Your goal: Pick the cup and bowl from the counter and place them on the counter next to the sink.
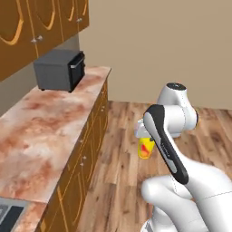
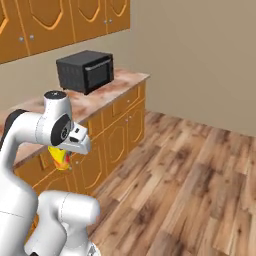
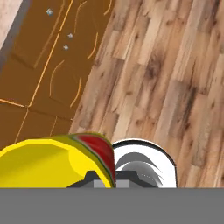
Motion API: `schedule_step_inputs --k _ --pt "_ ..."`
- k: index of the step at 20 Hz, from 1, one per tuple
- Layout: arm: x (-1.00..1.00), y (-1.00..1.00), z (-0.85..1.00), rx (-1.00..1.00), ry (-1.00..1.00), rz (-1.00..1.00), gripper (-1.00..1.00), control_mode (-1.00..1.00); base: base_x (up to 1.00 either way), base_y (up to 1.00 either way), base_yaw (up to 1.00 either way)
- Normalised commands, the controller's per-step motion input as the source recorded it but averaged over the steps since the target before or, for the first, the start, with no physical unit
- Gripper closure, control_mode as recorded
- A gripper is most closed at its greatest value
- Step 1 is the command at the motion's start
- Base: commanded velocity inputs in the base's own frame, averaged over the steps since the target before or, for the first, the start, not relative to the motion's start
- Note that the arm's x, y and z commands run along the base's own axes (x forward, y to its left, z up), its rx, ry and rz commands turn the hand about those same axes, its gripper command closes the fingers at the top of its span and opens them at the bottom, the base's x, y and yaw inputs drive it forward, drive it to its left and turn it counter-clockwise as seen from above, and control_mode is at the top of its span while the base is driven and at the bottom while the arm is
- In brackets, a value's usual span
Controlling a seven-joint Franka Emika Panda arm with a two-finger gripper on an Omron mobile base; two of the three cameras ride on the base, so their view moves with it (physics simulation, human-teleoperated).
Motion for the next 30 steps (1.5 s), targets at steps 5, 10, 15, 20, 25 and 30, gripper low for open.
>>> schedule_step_inputs --k 5,10,15,20,25,30 --pt "0.00 0.00 0.00 0.00 0.00 0.00 1.00 1.00 0.36 -0.32 -0.72" --pt "0.00 0.00 0.00 0.00 0.00 0.00 1.00 1.00 0.37 -0.34 -0.72" --pt "0.00 0.00 0.00 0.00 0.00 0.00 1.00 1.00 0.36 -0.35 -0.72" --pt "0.00 0.00 0.00 0.00 0.00 0.00 1.00 1.00 0.37 -0.42 -0.71" --pt "0.00 0.00 0.00 0.00 0.00 0.00 1.00 1.00 0.36 -0.44 -0.71" --pt "0.00 0.00 0.00 0.00 0.00 0.00 1.00 1.00 0.38 -0.41 -0.71"
